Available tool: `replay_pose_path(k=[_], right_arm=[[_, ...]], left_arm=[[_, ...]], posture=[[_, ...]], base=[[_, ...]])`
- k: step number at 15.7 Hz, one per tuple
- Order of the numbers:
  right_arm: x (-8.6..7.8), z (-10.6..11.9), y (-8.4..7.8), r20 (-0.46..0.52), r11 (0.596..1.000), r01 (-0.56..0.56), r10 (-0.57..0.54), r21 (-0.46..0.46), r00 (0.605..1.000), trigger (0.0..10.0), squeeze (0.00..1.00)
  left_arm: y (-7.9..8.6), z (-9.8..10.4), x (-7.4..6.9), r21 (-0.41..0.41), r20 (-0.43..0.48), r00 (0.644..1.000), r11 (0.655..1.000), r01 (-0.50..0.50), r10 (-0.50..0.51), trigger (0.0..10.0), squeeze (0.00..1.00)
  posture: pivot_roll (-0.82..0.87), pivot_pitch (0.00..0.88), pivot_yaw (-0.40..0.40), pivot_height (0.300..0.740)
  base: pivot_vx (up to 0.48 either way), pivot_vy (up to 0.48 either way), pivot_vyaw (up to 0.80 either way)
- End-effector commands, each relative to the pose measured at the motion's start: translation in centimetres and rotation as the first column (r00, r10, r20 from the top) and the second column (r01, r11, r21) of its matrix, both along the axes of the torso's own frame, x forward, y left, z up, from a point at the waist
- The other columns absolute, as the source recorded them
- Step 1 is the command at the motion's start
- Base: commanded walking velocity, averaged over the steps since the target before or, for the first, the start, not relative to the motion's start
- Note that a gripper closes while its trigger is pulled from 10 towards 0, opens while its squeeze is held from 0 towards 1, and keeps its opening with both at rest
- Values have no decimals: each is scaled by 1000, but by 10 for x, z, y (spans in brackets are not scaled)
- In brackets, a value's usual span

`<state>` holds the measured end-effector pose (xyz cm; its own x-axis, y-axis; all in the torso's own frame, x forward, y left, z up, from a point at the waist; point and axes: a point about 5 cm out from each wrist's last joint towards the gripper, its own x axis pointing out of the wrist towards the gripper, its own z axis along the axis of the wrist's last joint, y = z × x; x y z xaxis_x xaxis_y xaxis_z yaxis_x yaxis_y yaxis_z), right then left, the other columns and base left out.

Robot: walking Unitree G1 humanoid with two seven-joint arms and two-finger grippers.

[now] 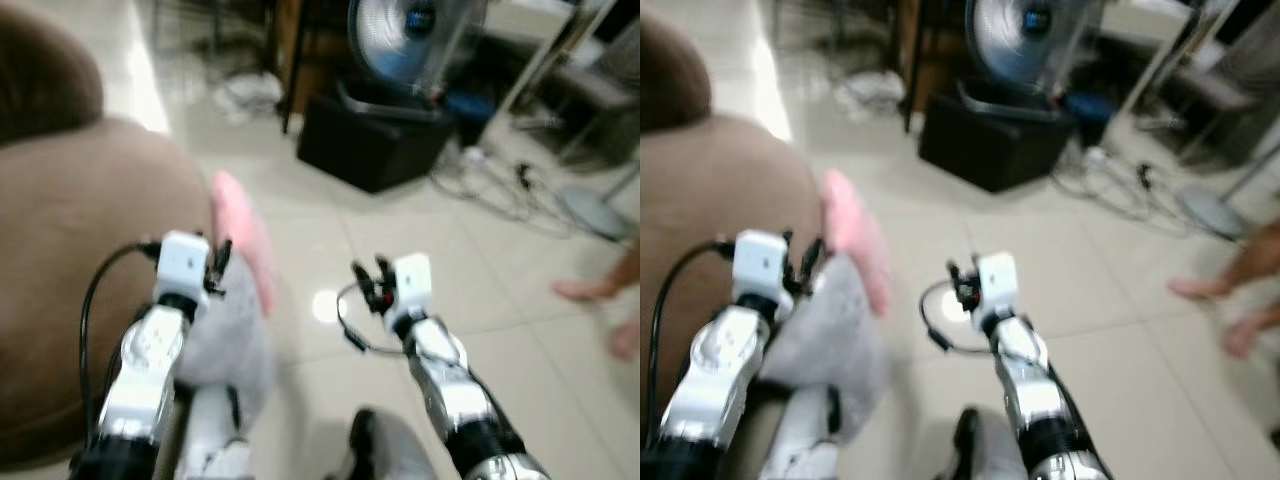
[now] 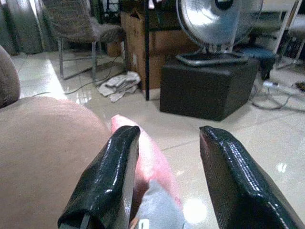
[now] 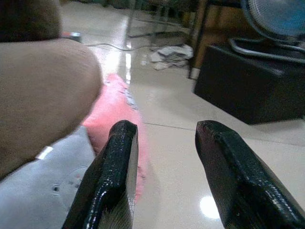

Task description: Move the pillow to the sofa from floor

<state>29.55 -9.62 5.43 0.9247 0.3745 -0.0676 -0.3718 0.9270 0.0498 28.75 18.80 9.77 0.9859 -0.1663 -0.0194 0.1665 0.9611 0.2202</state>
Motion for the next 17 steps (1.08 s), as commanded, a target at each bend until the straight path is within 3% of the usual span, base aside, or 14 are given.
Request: replay_pose_path(k=[1,5,8,9,10,11,12,16,17], right_arm=[[-10,-18,-19,-94,999,-4,1,-37,996,10000,0],[-21,-27,-24,-124,996,-48,38,-78,992,10000,0],[-26,-29,-26,-144,993,-61,46,-106,988,10000,0],[-29,-30,-23,-145,990,-84,67,-116,987,10000,0],[-31,-31,-21,-142,988,-97,79,-123,987,10000,0],[-34,-30,-18,-137,983,-122,103,-135,985,10000,0],[-36,-30,-16,-130,978,-143,124,-149,984,10000,0],[-40,-25,-7,-116,966,-212,196,-147,974,10000,0],[-45,-21,-2,-106,954,-268,255,-133,961,10000,0]], left_arm=[[-19,-17,-4,28,-89,990,993,110,-108,10000,0],[-22,-30,-3,53,-148,981,990,133,-124,10000,0],[-18,-42,4,91,-227,970,990,110,-87,10000,0],[-13,-51,11,135,-284,958,988,75,-34,10000,0],[-8,-54,15,140,-314,950,989,37,9,10000,929],[-1,-59,21,100,-365,929,995,-23,58,10000,1000],[8,-64,24,117,-411,905,991,-65,108,10000,1000],[32,-66,27,246,-449,869,964,-102,207,10000,1000],[46,-62,29,318,-431,861,938,-134,269,10000,1000]], posture=[[196,69,-211,591],[185,68,-211,556],[174,78,-215,541],[159,93,-216,541],[152,100,-215,541],[142,114,-216,541],[134,147,-223,541],[112,215,-221,541],[104,245,-216,541]], base=[[0,0,0],[0,0,0],[0,0,0],[0,0,0],[0,0,0],[0,0,0],[0,0,0],[0,0,0],[0,0,0]])
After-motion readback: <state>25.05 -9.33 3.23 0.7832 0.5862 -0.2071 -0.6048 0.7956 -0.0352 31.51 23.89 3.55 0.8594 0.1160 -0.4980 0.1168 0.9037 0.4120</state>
